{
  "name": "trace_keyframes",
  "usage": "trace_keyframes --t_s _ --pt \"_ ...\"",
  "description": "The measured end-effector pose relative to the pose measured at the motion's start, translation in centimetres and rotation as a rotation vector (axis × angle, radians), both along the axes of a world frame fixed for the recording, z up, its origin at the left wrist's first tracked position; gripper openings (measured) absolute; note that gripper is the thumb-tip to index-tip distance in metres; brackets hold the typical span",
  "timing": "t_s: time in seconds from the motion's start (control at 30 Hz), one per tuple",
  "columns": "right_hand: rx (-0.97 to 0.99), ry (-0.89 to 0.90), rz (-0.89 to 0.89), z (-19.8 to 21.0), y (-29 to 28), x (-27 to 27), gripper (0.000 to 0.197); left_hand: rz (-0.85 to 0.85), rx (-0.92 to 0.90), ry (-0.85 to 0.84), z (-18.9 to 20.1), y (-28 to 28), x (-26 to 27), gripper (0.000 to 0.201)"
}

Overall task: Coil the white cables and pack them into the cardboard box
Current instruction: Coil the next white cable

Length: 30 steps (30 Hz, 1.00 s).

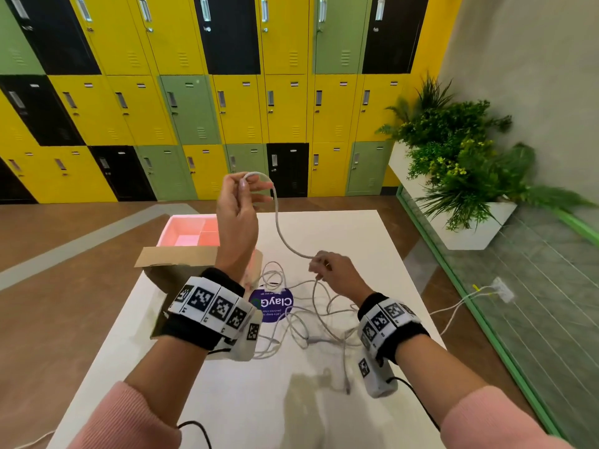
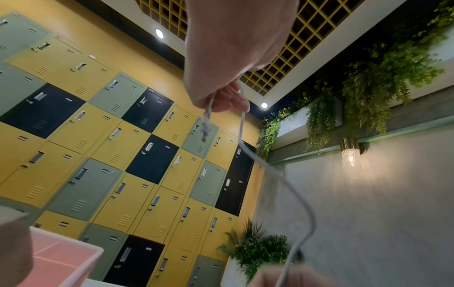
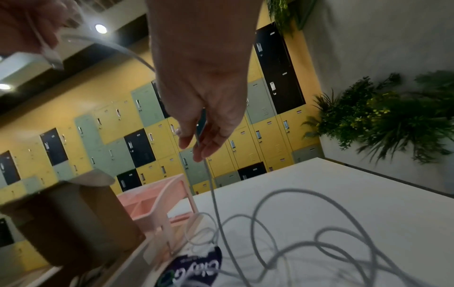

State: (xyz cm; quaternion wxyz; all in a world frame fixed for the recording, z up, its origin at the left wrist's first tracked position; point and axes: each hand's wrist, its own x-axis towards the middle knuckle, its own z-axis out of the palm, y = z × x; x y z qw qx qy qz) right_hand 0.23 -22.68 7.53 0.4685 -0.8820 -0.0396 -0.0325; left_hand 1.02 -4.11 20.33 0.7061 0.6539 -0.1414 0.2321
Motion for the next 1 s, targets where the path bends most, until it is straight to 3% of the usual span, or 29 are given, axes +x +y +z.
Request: trace_keyframes --t_s 0.17,0.33,0.43,0.67,0.83,0.93,1.0 --pt "0.181 -0.193 -0.207 5.6 0.5 1.3 0.023 0.014 0.033 0.035 -1.1 0.8 0.4 0.021" --pt "0.342 -0.459 -0.25 10.9 0.2 2.1 0.022 -0.006 0.054 0.101 -2.3 1.3 0.7 0.02" --pt "0.459 -0.524 -0.282 12.5 0.1 2.5 0.02 -0.066 0.134 0.191 -2.8 1.1 0.7 0.019" --pt "0.798 -0.454 -0.201 13.8 0.9 2.3 0.019 -0.46 0.272 0.413 -4.9 -0.7 0.0 0.019" --pt "0.904 -0.395 -0.138 14.5 0.9 2.3 0.02 -0.736 0.111 0.542 -5.7 -2.6 -0.4 0.018" --pt "0.791 -0.328 -0.175 13.6 0.1 2.3 0.021 -0.672 0.031 0.54 -6.0 -3.1 -0.3 0.022" --pt "0.658 -0.184 -0.238 12.1 -0.7 2.3 0.031 -0.58 0.014 0.509 -6.2 -2.9 0.1 0.024"
